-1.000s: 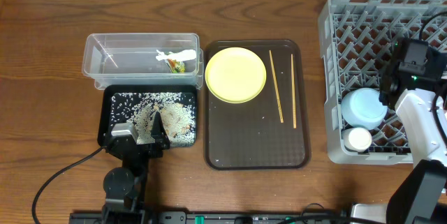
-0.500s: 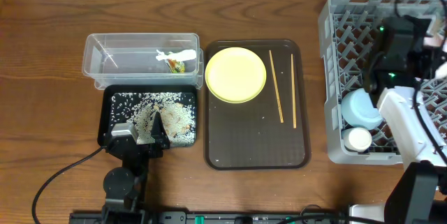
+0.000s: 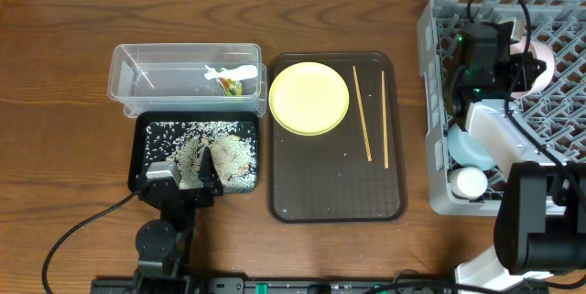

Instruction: Sort waste into correct bins and load items into the dishwasher rack

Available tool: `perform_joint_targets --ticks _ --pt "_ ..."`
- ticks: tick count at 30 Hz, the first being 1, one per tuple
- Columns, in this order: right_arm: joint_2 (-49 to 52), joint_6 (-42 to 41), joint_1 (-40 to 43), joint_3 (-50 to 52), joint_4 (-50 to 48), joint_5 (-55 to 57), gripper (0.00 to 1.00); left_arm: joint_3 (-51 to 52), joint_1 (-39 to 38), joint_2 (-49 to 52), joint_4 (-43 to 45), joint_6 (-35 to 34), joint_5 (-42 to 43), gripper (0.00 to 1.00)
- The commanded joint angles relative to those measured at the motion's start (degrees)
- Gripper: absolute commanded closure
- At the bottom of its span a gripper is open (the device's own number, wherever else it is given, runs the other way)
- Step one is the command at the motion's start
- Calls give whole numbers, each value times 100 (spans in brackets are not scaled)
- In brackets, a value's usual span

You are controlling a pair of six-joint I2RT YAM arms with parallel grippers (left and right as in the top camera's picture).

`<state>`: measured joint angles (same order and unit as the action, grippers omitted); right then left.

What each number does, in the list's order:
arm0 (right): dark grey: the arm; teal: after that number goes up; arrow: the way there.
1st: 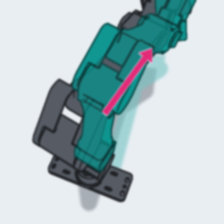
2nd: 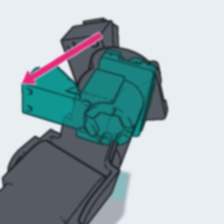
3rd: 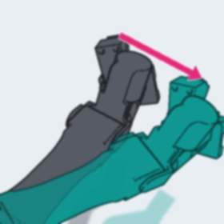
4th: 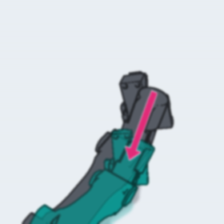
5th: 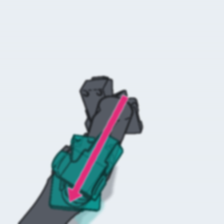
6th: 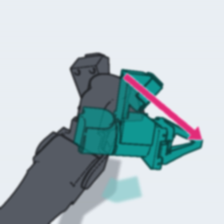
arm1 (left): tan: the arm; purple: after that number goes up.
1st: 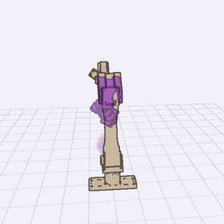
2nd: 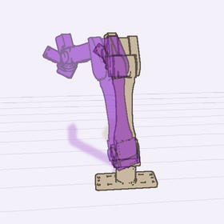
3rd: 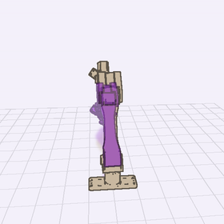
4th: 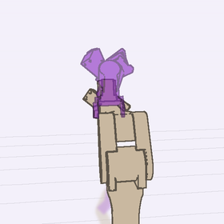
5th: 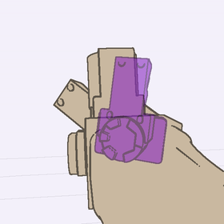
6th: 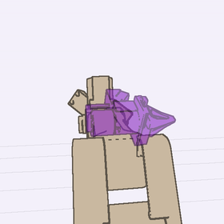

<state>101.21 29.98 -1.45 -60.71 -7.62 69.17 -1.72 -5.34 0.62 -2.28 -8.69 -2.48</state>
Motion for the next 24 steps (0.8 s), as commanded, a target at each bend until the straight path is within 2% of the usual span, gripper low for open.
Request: perform_joint_targets --ticks 1,8,9,11,12,14,17,22,24 --pt "170 140 -361 -35 39 66 99 149 28 -39 -151 98 -4 10" --pt "181 138 -890 -35 181 678 98 149 28 -39 -151 98 -4 10" --pt "179 138 -942 -35 173 769 93 149 28 -39 -151 98 -4 10" --pt "162 142 -1062 -35 155 927 77 149 28 -39 -151 96 -4 10" --pt "153 140 -1119 -35 157 981 76 149 28 -39 -153 96 -4 10" --pt "133 140 -1196 -35 162 994 80 149 28 -39 -153 96 -4 10" --pt "133 140 -1226 -35 164 1034 78 149 28 -39 -153 98 -4 10" --pt "66 140 -1519 -35 149 1025 50 149 28 -39 -151 96 -4 10" --pt "57 142 -1670 -35 70 1032 42 149 28 -39 -153 96 -4 10"
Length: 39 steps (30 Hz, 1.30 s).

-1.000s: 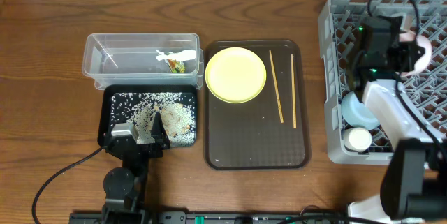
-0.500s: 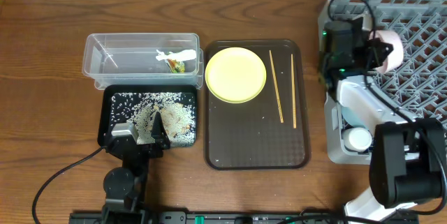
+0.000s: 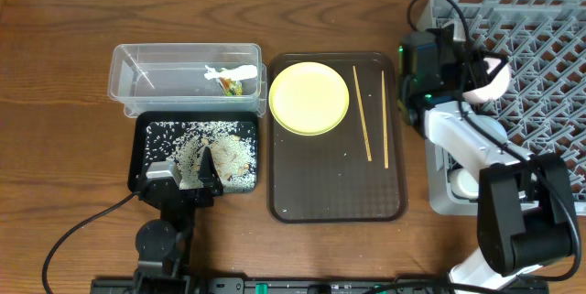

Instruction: Sort waste into correct bins and load items into the dishwasher rack

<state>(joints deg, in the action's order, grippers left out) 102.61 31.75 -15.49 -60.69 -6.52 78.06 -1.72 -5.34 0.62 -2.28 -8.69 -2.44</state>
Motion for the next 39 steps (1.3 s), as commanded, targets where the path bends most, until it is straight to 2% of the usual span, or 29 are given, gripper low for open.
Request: perform_joint_targets --ticks 1,7,9,13,17,20,23,25,26,29,31,34,39 --pt "-83 -35 -345 -37 -39 142 39 149 28 -39 -151 98 -9 10" --pt "-90 -79 -809 -37 -39 98 26 149 28 -39 -153 96 -9 10" --pt "-105 -247 -1014 -37 -28 50 18 149 28 -39 -153 96 -9 10" --pt "-129 -625 -1405 -37 262 -308 9 149 28 -39 -151 96 -9 10" --pt "-212 -1539 -1672 -37 1213 -1408 8 149 28 -39 -151 96 -9 10" --pt "-463 -2570 -1661 -39 2205 -3171 10 149 28 -39 -153 96 -9 10" --pt "-946 -3936 -1408 -83 3287 -5344 21 149 28 -39 -151 96 -9 10" --pt "-1296 -4546 -1130 -105 3764 -6317 42 149 28 -39 -151 96 -9 10" --pt "-1526 -4747 -896 -105 3987 -6767 58 149 28 -39 -153 96 -9 10" --pt "-2052 -4848 -212 -105 4234 -7344 81 149 28 -39 -151 98 -9 10" --pt "-2347 -4846 348 -105 4197 -7794 92 149 28 -39 -153 96 -9 10" --pt "-2540 -4846 1093 -105 4057 -8115 99 149 28 -39 -151 98 -9 10" --pt "-2262 -4962 1954 -103 3626 -8174 99 149 28 -39 -151 96 -7 10"
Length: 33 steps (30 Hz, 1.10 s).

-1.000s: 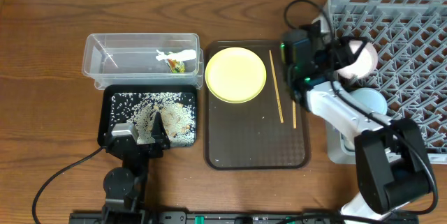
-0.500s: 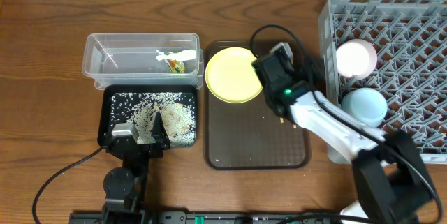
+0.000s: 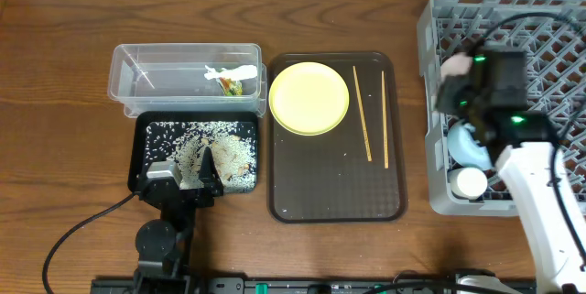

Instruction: Sort waste into correct bins and load items into the dishwasher rack

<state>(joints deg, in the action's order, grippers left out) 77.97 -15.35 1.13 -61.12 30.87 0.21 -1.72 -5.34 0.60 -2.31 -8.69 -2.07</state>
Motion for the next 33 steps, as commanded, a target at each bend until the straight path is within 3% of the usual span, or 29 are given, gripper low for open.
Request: perform_joint_targets --ticks 1,11,16,25,33 --pt "313 -291 380 -59 -245 -424 99 149 28 -37 -151 96 -46 10" --pt "1403 -284 461 -59 -1635 -264 99 149 28 -37 -149 96 -46 10" --pt "1567 -284 466 -59 -1700 732 99 149 28 -37 -149 96 -46 10" --pt "1580 -262 713 -59 -1580 1419 99 149 28 -37 -149 96 -46 10" --pt "1563 -262 881 -61 -1639 828 99 149 28 -37 -149 98 -46 10"
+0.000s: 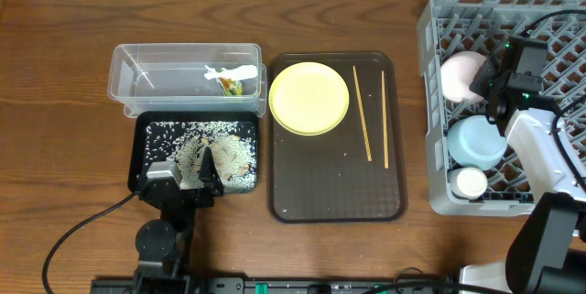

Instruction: Sort waste into correct bins and load items into the dishwasher rack

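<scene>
The grey dishwasher rack [549, 19] stands at the right. A pink bowl [461, 74] lies in the rack's left column, and my right gripper [488, 81] is shut on its right rim. In front of it sit a light-blue bowl [476, 140] and a white cup [471, 182]. On the brown tray [335, 184] lie a yellow plate [309, 98] and two chopsticks [363, 125]. My left gripper [203, 168] rests over the black bin [151, 138] of rice and scraps; its jaws are hard to read.
A clear plastic bin [174, 70] with a bit of wrapper waste [229, 79] stands behind the black bin. Bare wooden table lies at the far left and between tray and rack. The right arm's cable loops over the rack's right side.
My right gripper has moved a little to the right and the pink bowl now lies lower in the rack's left column, fully in view. The left arm, tray and bins are unchanged.
My right gripper was over the rack's middle with the pink bowl at its right side. Then it hung over the rack's left edge near the tray with the bowl. Later it was back over the rack's left column, where the bowl now sits.
</scene>
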Available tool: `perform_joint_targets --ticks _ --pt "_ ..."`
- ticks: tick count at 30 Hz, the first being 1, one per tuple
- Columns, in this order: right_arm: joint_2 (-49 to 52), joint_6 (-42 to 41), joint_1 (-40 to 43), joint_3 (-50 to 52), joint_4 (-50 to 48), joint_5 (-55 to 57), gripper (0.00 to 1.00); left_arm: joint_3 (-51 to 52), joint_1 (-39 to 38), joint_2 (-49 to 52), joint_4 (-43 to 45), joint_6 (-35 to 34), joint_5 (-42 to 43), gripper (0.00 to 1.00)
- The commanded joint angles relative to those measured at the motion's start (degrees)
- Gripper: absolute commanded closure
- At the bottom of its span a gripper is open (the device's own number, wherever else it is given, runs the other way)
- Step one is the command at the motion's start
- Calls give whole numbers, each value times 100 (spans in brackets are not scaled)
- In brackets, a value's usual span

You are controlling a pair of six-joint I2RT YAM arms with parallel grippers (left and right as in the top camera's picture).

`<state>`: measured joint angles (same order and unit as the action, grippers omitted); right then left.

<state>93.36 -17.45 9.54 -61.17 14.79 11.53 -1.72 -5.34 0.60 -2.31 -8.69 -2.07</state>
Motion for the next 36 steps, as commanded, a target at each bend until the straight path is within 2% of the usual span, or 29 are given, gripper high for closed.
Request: perform_joint_targets --ticks 1,7,10,12,21,32,36 --pt "24 -55 35 -57 -35 -470 99 149 28 -37 -151 96 -46 10" --pt "9 323 22 -57 0 -2020 99 149 28 -37 -151 96 -46 10" --pt "9 337 15 -57 133 -2400 99 149 28 -37 -151 96 -46 10" --pt "13 337 15 -55 184 -2273 99 149 28 -37 -149 96 -46 10" --pt "570 332 44 -52 44 -459 99 149 28 -37 -149 98 -46 10" --pt "538 339 179 -55 -308 -452 99 149 28 -37 -151 96 -46 10" --pt "216 341 179 -55 -275 -890 99 149 28 -37 -149 96 -46 10"
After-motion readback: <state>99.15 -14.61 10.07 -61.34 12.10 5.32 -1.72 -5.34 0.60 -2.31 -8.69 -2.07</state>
